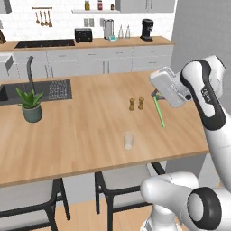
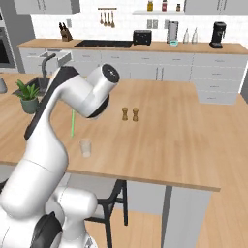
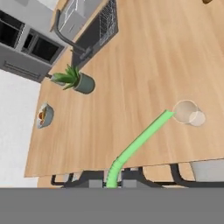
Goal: Take a straw from the drawer in front and place it inside the glass cup on the dining counter.
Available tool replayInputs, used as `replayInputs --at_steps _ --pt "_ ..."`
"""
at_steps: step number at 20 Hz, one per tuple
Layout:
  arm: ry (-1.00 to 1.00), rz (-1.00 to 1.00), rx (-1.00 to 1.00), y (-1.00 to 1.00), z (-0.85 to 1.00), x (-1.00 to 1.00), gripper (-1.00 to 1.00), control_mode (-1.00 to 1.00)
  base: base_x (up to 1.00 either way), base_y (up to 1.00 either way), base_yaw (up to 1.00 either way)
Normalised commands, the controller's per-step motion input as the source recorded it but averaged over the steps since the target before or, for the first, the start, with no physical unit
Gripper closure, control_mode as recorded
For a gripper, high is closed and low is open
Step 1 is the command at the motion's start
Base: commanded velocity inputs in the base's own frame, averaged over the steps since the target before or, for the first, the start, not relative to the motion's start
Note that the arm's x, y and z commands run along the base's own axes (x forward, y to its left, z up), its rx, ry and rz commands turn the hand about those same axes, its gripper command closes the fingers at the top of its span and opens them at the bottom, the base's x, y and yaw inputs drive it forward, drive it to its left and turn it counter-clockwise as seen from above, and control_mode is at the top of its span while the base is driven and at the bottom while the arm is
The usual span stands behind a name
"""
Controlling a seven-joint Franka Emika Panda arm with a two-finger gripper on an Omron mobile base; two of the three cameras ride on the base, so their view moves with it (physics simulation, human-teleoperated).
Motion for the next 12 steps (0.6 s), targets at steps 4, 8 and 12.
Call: replayInputs --at_steps 4,8,12 --pt "-0.01 0.23 0.08 0.1 -0.2 0.11 1.0 -1.0 0.0 0.0 0.0" --pt "-0.28 0.29 0.12 0.02 -0.06 -0.5 1.0 -1.0 0.0 0.0 0.0" --pt "-0.52 0.29 0.17 0.0 -0.05 -0.81 1.0 -1.0 0.0 0.0 0.0"
